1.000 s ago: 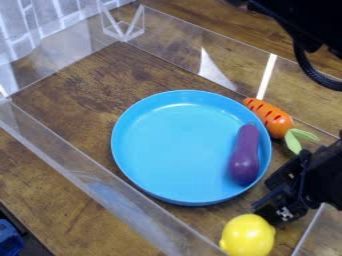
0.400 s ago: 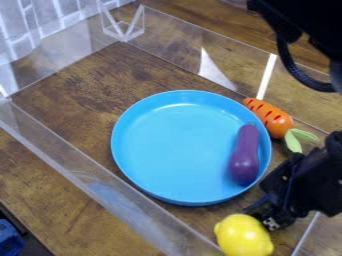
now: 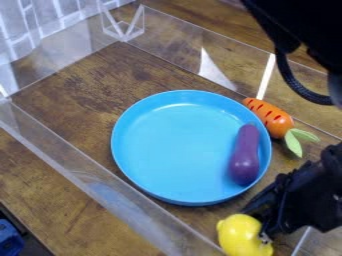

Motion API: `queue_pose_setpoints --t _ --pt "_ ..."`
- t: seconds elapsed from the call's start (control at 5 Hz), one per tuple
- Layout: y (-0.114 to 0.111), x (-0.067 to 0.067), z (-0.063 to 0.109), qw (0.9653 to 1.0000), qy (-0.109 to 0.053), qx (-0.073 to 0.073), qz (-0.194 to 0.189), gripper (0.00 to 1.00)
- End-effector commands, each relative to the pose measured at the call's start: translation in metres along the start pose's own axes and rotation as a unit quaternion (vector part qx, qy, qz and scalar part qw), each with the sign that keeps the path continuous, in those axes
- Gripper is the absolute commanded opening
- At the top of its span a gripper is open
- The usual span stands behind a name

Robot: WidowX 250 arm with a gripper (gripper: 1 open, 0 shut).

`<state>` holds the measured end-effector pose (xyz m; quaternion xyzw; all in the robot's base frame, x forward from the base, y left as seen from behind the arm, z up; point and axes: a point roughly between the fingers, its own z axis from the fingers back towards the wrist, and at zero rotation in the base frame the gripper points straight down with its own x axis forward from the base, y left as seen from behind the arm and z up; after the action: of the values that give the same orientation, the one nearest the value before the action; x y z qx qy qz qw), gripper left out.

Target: Move the carrot to the right side

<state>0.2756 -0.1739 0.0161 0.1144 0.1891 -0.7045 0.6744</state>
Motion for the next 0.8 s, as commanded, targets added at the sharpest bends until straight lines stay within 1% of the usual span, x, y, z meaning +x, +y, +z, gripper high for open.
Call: queue_pose_setpoints --t 0.0,0.2,0.4,0.6 --pt "-0.0045 0.0067 0.0106 0.9996 -0.016 -0.007 0.024 1.00" --pt "-0.0033 0.0046 0.0112 0.9982 -0.017 -0.023 0.054 1.00" --pt "-0.0045 0.0010 0.0082 0.9958 -0.017 -0.037 0.082 1.00" --pt "-0.0085 0.0005 0.0050 0.9968 -0.014 -0.037 0.069 1.00"
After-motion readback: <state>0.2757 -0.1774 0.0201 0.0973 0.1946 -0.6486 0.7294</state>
